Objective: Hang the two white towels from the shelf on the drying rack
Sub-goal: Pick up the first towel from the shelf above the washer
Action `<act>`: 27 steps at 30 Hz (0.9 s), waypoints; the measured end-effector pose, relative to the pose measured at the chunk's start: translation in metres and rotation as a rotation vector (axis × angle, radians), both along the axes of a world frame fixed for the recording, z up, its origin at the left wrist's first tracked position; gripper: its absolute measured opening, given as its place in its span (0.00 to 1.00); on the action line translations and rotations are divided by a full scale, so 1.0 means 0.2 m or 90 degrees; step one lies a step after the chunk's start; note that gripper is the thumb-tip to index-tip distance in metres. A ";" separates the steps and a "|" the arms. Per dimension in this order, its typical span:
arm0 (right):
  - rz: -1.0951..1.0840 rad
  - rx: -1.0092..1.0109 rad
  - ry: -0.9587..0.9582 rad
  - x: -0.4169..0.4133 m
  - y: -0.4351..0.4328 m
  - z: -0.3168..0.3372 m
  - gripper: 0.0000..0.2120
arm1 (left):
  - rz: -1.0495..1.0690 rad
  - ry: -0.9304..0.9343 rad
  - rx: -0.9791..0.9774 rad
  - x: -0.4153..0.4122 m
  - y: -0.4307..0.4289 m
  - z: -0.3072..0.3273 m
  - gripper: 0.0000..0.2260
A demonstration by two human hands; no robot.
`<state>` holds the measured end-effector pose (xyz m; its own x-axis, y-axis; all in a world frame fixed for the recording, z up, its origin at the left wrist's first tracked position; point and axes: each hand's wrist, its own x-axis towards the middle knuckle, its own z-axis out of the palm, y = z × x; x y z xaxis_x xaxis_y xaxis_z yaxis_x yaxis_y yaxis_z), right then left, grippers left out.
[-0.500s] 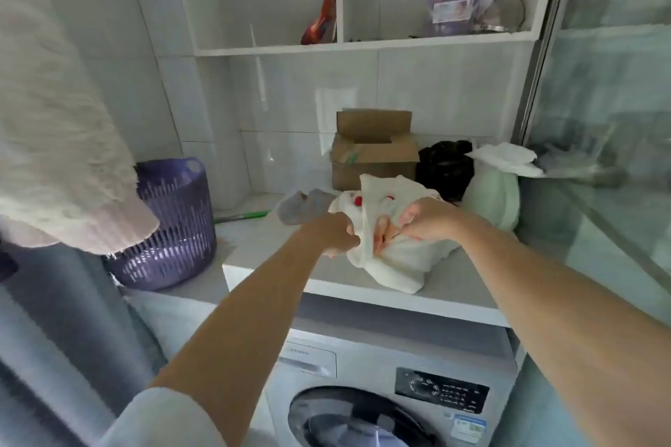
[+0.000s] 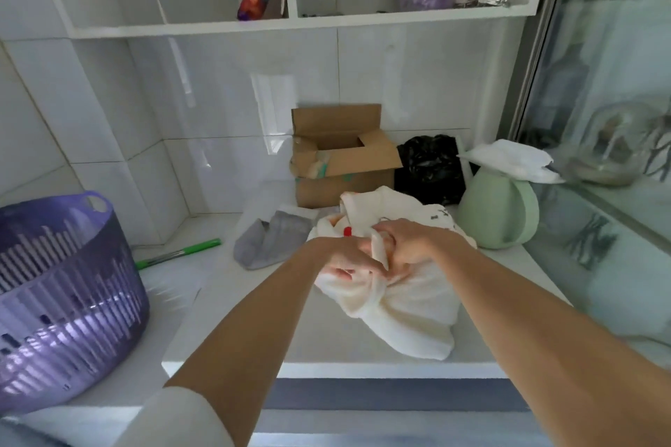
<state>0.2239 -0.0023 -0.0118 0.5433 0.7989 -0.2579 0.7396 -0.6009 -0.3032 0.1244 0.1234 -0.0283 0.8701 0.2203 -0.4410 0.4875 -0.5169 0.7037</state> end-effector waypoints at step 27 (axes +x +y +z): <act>0.002 0.134 0.110 0.39 -0.03 0.70 0.20 | 0.105 -0.263 0.265 0.22 0.31 0.74 0.16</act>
<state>0.3018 -0.0089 0.1290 0.5030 0.8463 -0.1756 0.6674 -0.5094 -0.5432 0.1692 0.1845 0.1191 0.8904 0.4486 0.0776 0.3146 -0.7296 0.6072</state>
